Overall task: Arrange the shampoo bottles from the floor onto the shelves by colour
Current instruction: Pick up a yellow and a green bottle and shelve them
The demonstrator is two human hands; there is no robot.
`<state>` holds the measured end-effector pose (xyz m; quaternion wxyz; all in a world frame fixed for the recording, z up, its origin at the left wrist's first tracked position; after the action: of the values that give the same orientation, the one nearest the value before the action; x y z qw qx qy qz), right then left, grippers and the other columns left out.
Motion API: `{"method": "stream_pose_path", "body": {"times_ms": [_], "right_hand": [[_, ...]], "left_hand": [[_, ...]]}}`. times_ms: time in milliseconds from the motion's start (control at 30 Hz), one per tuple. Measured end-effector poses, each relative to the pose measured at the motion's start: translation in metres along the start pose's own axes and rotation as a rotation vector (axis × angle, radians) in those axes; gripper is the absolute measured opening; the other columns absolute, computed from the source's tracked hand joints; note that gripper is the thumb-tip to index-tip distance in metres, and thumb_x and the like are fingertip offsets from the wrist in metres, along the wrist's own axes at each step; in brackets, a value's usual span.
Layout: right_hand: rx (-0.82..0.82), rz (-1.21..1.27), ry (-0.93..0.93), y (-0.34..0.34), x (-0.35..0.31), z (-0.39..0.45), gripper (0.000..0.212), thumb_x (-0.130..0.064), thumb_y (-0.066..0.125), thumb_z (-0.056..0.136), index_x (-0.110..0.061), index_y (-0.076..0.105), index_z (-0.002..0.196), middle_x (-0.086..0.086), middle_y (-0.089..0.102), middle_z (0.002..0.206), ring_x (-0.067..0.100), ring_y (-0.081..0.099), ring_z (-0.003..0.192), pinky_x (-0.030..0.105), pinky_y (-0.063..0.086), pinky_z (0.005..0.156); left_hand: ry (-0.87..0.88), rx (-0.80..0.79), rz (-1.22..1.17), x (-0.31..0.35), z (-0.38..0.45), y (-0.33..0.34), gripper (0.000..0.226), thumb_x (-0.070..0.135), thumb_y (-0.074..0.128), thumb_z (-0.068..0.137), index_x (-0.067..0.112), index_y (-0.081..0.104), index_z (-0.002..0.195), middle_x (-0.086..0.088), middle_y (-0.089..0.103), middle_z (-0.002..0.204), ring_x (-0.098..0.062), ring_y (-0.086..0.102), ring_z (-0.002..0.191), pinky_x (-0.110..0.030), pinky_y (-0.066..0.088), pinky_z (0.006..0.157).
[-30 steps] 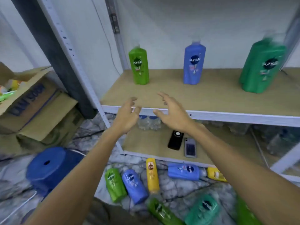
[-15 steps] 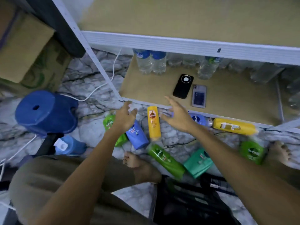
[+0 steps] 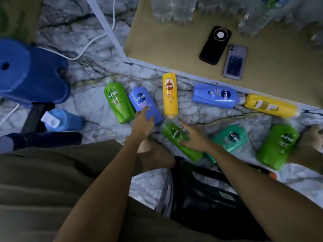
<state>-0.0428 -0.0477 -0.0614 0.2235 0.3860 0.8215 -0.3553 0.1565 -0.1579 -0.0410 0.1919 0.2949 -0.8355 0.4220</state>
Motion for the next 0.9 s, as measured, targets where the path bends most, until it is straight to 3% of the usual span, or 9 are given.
{"method": "stream_pose_path", "body": {"times_ms": [67, 167, 333, 500, 600, 733, 800, 900], "right_hand": [[-0.045, -0.032, 0.018, 0.017, 0.018, 0.001, 0.098, -0.024, 0.084, 0.075, -0.031, 0.031, 0.157, 0.015, 0.047, 0.148, 0.029, 0.049, 0.135, 0.024, 0.039, 0.106], [-0.03, -0.136, 0.076, 0.026, 0.032, 0.004, 0.097, -0.024, 0.083, 0.076, -0.038, 0.03, 0.157, 0.017, 0.045, 0.132, 0.035, 0.052, 0.124, 0.023, 0.038, 0.098], [-0.053, -0.255, 0.083, 0.027, 0.034, 0.01, 0.098, -0.023, 0.077, 0.084, -0.043, 0.017, 0.158, 0.024, 0.044, 0.131, 0.045, 0.048, 0.127, 0.041, 0.044, 0.104], [-0.048, -0.207, 0.06, 0.033, 0.034, 0.012, 0.1, -0.033, 0.075, 0.083, -0.056, 0.009, 0.154, 0.025, 0.045, 0.12, 0.054, 0.055, 0.112, 0.049, 0.05, 0.099], [-0.052, -0.171, 0.049, 0.036, 0.038, 0.017, 0.11, -0.029, 0.079, 0.076, -0.055, 0.006, 0.154, 0.027, 0.055, 0.124, 0.049, 0.058, 0.112, 0.048, 0.052, 0.094], [-0.054, -0.022, -0.023, 0.029, 0.037, 0.012, 0.112, -0.017, 0.082, 0.076, -0.056, 0.012, 0.154, 0.006, 0.053, 0.149, 0.03, 0.056, 0.129, 0.045, 0.05, 0.104], [-0.039, 0.064, -0.023, 0.025, 0.042, 0.007, 0.11, -0.012, 0.083, 0.076, -0.057, 0.018, 0.153, -0.004, 0.051, 0.15, 0.02, 0.055, 0.131, 0.042, 0.049, 0.107], [-0.015, 0.118, -0.023, 0.02, 0.05, 0.001, 0.106, -0.009, 0.087, 0.072, -0.045, 0.03, 0.154, -0.009, 0.053, 0.148, 0.013, 0.055, 0.13, 0.036, 0.048, 0.109]], "left_hand": [[0.022, -0.016, 0.044, -0.005, -0.002, 0.01, 0.052, 0.016, 0.057, 0.098, 0.015, 0.045, 0.148, -0.023, 0.042, 0.137, -0.037, 0.053, 0.115, -0.026, 0.036, 0.095], [0.044, -0.018, 0.096, -0.015, -0.002, 0.02, 0.053, 0.019, 0.06, 0.095, 0.017, 0.047, 0.147, -0.022, 0.04, 0.13, -0.04, 0.051, 0.112, -0.033, 0.036, 0.104], [0.079, -0.044, 0.112, -0.013, 0.003, 0.026, 0.052, 0.018, 0.061, 0.094, 0.016, 0.049, 0.145, -0.021, 0.038, 0.126, -0.039, 0.052, 0.108, -0.033, 0.037, 0.108], [0.077, -0.064, 0.125, -0.008, 0.008, 0.03, 0.049, 0.019, 0.058, 0.095, 0.018, 0.05, 0.144, -0.019, 0.037, 0.128, -0.039, 0.052, 0.111, -0.032, 0.037, 0.109], [0.07, -0.066, 0.127, -0.006, 0.01, 0.029, 0.049, 0.018, 0.058, 0.095, 0.019, 0.05, 0.143, -0.02, 0.038, 0.127, -0.039, 0.052, 0.111, -0.035, 0.039, 0.108], [0.101, -0.061, 0.129, -0.002, 0.011, 0.028, 0.047, 0.015, 0.055, 0.095, 0.019, 0.052, 0.142, -0.018, 0.043, 0.124, -0.038, 0.056, 0.106, -0.032, 0.041, 0.101], [0.137, -0.055, 0.12, 0.003, 0.012, 0.029, 0.045, 0.012, 0.054, 0.095, 0.017, 0.053, 0.14, -0.017, 0.048, 0.122, -0.035, 0.06, 0.1, -0.029, 0.043, 0.094], [0.214, -0.059, 0.14, 0.014, 0.016, 0.031, 0.043, 0.01, 0.052, 0.095, 0.015, 0.055, 0.138, -0.017, 0.057, 0.114, -0.031, 0.061, 0.096, -0.026, 0.041, 0.081]]}}
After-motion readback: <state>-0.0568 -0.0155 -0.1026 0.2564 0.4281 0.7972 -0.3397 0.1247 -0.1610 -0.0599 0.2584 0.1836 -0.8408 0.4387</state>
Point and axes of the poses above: each hand's wrist, its own z-axis towards the middle knuckle, its own y-axis out of the palm, x = y × z, the point moved 5 cm from there along z, towards the middle knuckle
